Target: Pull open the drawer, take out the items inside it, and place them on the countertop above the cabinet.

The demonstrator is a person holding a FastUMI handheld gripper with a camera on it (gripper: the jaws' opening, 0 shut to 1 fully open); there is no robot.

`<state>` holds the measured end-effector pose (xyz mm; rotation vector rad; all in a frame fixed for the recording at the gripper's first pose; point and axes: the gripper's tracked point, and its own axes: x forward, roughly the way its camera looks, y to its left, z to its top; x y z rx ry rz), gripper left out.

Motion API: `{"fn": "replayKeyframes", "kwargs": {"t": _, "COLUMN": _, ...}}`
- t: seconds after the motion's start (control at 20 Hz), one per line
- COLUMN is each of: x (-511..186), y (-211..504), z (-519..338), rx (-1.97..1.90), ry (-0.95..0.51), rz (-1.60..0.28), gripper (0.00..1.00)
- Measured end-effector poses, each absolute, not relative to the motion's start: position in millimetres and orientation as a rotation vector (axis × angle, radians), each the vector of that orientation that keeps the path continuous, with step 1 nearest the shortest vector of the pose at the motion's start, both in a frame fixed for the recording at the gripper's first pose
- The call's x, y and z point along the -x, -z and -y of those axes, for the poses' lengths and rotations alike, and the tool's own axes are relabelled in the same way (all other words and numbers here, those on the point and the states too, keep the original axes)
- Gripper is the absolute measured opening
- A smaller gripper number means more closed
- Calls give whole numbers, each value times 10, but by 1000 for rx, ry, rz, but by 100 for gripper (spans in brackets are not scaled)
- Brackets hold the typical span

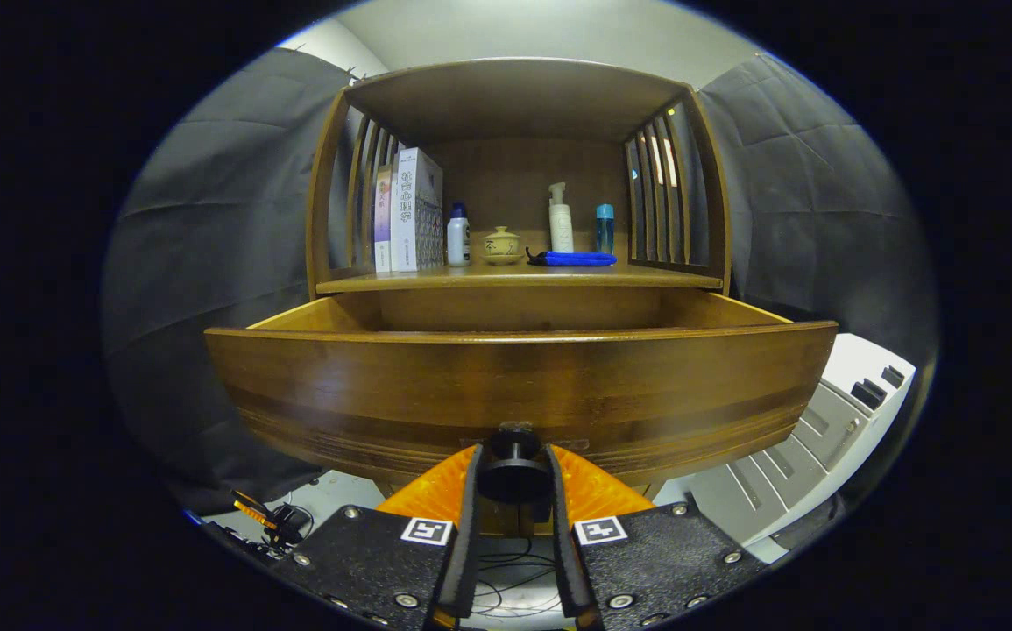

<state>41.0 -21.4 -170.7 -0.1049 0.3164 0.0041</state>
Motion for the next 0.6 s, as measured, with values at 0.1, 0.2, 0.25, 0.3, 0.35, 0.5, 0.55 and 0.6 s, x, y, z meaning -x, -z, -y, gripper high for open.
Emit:
{"fn": "replayKeyframes", "kwargs": {"t": 0.1, "x": -396, "y": 1720, "z": 216, "rx": 109, "ry": -8, "rz": -314, "gripper": 37}}
{"fn": "replayKeyframes", "kwargs": {"t": 0.2, "x": -383, "y": 1721, "z": 228, "rx": 121, "ry": -7, "rz": -303, "gripper": 37}}
{"fn": "replayKeyframes", "kwargs": {"t": 0.25, "x": -373, "y": 1712, "z": 222, "rx": 121, "ry": -7, "rz": -296, "gripper": 37}}
{"fn": "replayKeyframes", "kwargs": {"t": 0.3, "x": -355, "y": 1707, "z": 214, "rx": 121, "ry": -10, "rz": -287, "gripper": 39}}
{"fn": "replayKeyframes", "kwargs": {"t": 0.35, "x": -332, "y": 1686, "z": 192, "rx": 122, "ry": -17, "rz": -280, "gripper": 42}}
{"fn": "replayKeyframes", "kwargs": {"t": 0.5, "x": -317, "y": 1543, "z": 127, "rx": 126, "ry": -54, "rz": -223, "gripper": 59}}
{"fn": "replayKeyframes", "kwargs": {"t": 0.55, "x": -282, "y": 1477, "z": 100, "rx": 129, "ry": -63, "rz": -197, "gripper": 70}}
{"fn": "replayKeyframes", "kwargs": {"t": 0.6, "x": -240, "y": 1419, "z": 112, "rx": 134, "ry": -63, "rz": -179, "gripper": 82}}
